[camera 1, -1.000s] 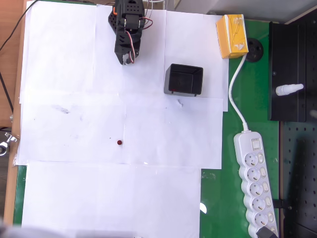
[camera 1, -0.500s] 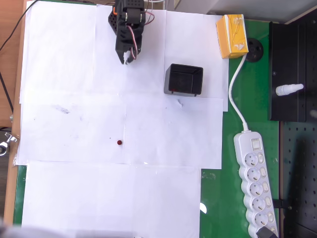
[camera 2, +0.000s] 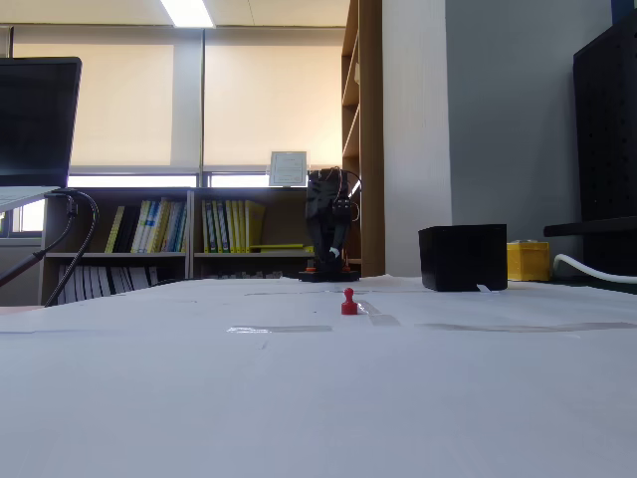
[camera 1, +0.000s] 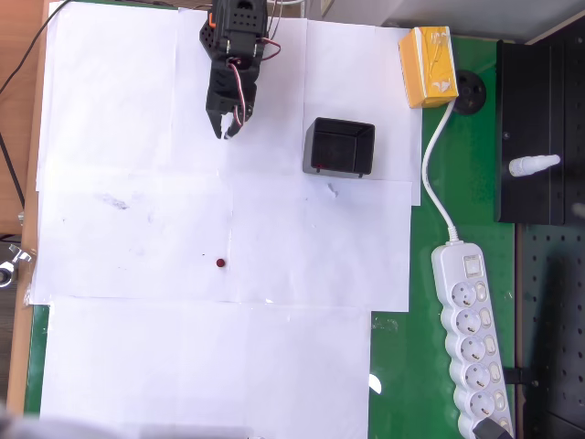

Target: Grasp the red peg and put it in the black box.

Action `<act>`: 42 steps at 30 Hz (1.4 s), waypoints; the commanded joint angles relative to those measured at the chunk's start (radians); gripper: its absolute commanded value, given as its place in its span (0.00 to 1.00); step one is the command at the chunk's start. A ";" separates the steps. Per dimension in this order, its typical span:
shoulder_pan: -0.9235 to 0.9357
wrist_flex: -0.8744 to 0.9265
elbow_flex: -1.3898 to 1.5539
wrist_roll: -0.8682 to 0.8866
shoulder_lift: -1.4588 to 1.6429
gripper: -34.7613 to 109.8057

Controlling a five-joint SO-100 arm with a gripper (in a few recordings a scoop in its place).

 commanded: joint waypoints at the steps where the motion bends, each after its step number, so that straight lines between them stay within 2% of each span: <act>1: 0.003 -0.713 -0.115 0.060 0.288 0.24; 2: 0.023 -0.960 -0.114 0.072 0.482 0.24; 6: 0.021 -1.086 -0.103 0.083 0.601 0.24; 14: 0.017 -1.143 -0.112 0.072 0.701 0.24; 21: -0.012 -1.344 -0.097 0.052 0.923 0.24; 26: -0.015 -1.401 0.005 0.054 1.081 0.24; 28: -0.028 -1.580 0.132 0.058 1.339 0.24; 32: -0.026 -1.589 0.167 0.075 1.364 0.24; 42: -0.008 -1.428 0.314 0.092 1.362 0.25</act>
